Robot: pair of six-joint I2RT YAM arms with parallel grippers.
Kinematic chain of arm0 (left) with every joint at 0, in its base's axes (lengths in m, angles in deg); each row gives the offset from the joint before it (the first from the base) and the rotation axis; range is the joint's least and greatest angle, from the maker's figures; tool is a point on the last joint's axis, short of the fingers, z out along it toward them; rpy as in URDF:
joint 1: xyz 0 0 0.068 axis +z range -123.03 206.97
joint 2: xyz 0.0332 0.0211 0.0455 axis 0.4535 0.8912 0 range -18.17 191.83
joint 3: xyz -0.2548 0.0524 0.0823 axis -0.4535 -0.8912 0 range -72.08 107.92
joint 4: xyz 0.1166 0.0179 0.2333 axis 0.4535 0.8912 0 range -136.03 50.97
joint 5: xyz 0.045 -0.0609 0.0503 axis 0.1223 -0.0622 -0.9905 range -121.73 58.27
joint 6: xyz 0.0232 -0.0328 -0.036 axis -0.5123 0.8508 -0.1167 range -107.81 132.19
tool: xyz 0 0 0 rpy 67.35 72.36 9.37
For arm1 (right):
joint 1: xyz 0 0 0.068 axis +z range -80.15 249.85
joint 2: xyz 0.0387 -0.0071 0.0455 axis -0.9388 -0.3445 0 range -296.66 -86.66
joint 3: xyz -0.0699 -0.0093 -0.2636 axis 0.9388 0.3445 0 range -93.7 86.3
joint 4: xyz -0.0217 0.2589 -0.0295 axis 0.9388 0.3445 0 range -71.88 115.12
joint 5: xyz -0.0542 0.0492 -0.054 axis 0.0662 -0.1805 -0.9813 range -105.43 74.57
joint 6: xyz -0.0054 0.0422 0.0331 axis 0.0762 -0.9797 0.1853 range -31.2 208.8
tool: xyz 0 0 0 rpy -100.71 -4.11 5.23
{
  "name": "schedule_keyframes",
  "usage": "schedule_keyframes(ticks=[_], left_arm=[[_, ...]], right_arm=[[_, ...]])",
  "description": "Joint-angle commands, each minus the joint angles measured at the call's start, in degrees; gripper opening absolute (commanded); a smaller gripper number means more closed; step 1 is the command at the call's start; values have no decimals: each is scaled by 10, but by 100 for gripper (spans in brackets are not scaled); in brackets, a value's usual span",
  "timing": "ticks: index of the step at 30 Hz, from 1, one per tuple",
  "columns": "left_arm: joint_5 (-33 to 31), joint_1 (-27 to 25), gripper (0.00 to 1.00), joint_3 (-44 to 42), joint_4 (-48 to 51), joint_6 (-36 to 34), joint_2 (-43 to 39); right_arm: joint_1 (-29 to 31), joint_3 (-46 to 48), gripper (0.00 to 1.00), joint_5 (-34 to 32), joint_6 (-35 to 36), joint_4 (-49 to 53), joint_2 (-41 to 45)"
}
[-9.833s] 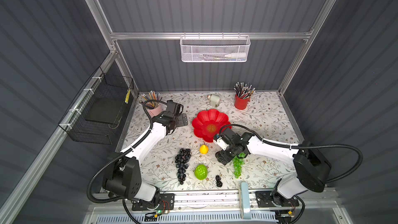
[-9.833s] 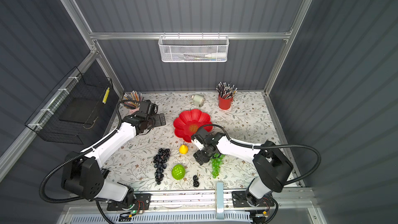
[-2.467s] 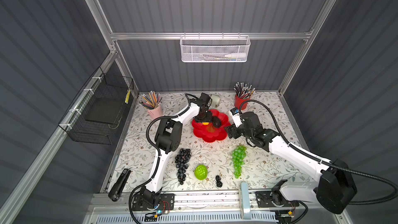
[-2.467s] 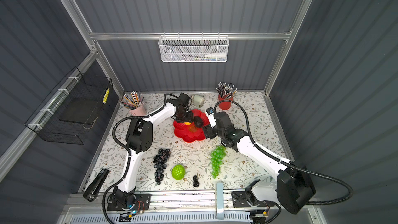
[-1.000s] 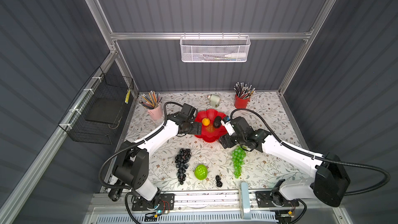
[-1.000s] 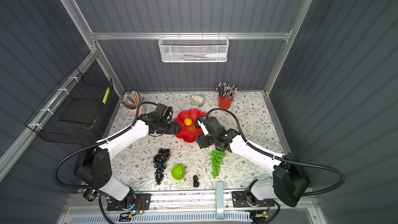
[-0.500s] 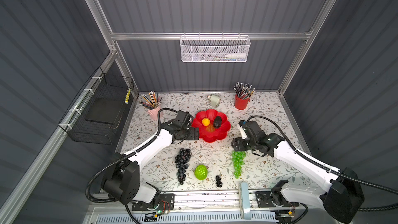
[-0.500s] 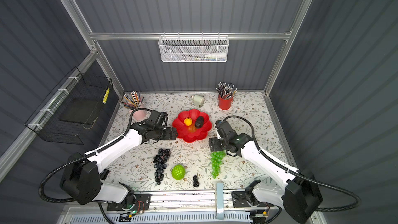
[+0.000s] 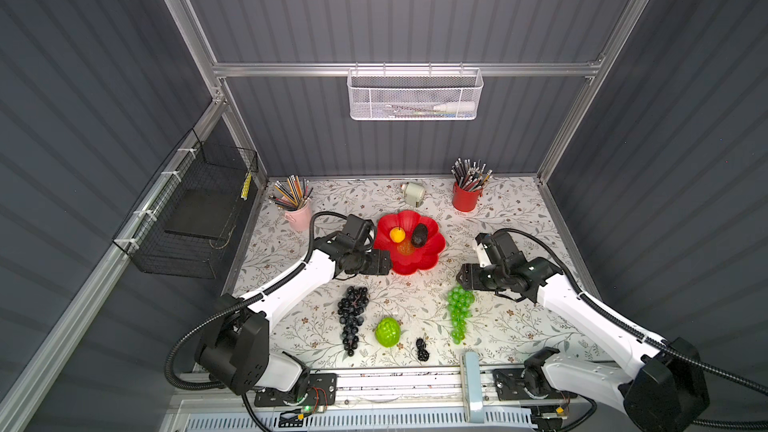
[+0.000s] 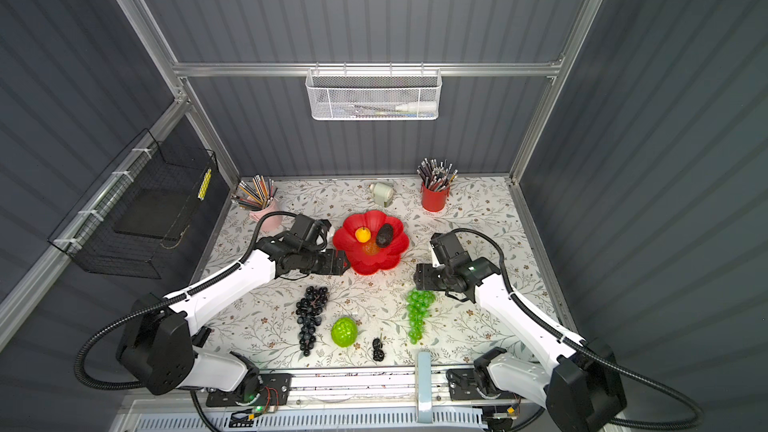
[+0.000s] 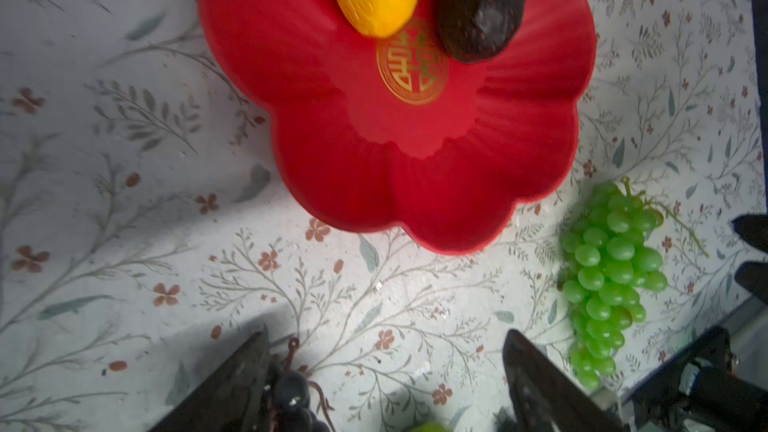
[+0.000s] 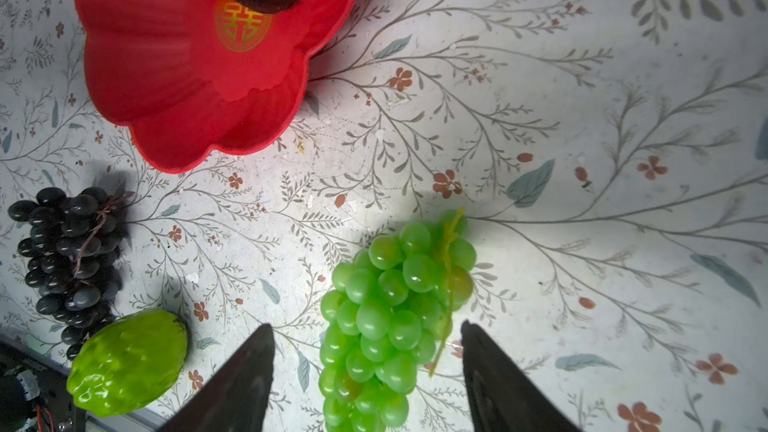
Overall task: Place and organize the fake fruits in the fruit bowl
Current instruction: 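Lower the left gripper to the green bumpy fruit while the right hovers over grapes, then grasp the green bumpy fruit with the left gripper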
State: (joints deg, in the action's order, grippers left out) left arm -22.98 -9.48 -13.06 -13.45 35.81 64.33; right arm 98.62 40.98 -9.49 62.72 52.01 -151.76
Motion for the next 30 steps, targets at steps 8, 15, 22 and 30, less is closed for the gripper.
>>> schedule_keyframes(ticks=[8,15,22,30], left_arm=[[-25,-152,93,-20,130,57,-33],[-44,-199,93,-35,160,64,8],[-58,-224,91,-38,154,86,45],[-59,-233,84,-53,135,98,71]], right_arm=[[21,4,74,6,7,-54,-21],[22,-2,77,-10,32,-76,-31],[23,-11,78,7,37,-113,-49],[23,-4,78,22,33,-159,-63]])
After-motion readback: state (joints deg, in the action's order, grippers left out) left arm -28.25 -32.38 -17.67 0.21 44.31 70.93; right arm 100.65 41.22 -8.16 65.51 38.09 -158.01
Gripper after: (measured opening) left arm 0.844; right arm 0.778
